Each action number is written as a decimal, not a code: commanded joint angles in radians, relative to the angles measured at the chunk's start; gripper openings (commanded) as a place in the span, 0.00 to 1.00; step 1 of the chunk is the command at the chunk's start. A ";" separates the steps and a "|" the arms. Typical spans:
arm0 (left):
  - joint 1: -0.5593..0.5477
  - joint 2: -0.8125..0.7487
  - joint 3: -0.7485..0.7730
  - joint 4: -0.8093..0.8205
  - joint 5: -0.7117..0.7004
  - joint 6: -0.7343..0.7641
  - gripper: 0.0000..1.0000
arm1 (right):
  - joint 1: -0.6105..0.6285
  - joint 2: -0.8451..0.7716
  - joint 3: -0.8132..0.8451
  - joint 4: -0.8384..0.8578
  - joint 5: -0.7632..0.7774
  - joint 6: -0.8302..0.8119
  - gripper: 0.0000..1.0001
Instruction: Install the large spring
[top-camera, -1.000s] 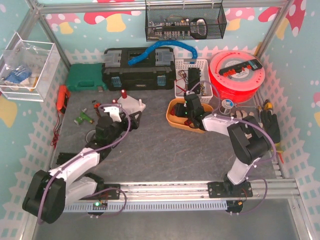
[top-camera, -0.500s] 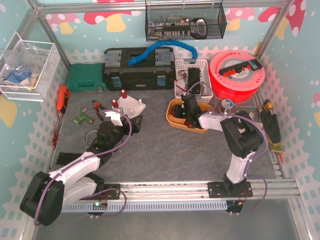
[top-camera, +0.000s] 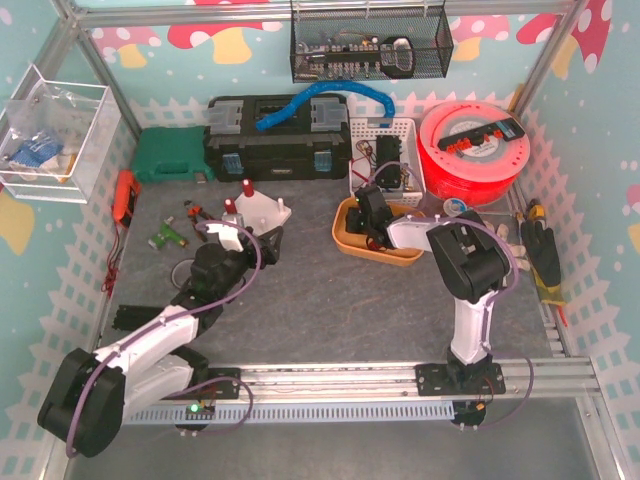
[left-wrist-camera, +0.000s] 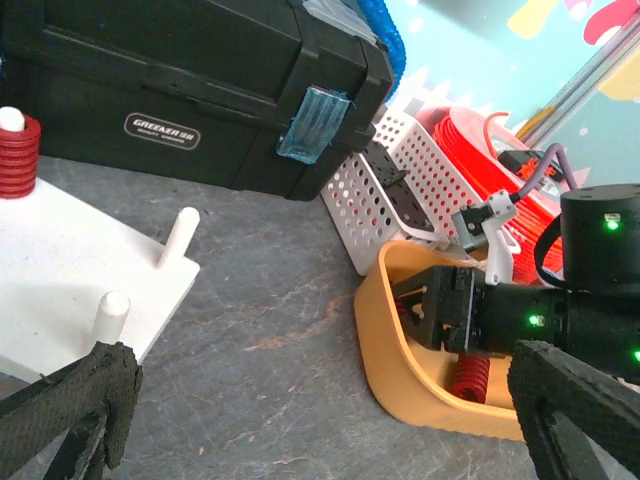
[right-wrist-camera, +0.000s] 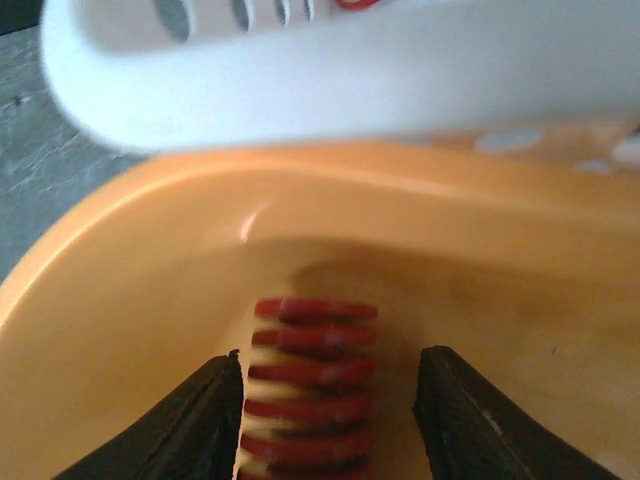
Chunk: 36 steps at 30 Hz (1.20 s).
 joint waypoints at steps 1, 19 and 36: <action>-0.004 -0.001 0.003 0.006 -0.013 0.018 0.99 | -0.003 0.061 0.051 -0.160 0.092 -0.001 0.50; -0.006 -0.027 -0.002 -0.002 -0.031 0.021 0.99 | -0.004 0.076 0.071 -0.147 0.064 -0.090 0.30; -0.006 -0.040 0.000 -0.022 -0.056 0.007 0.99 | -0.003 -0.337 -0.130 0.033 -0.015 -0.356 0.16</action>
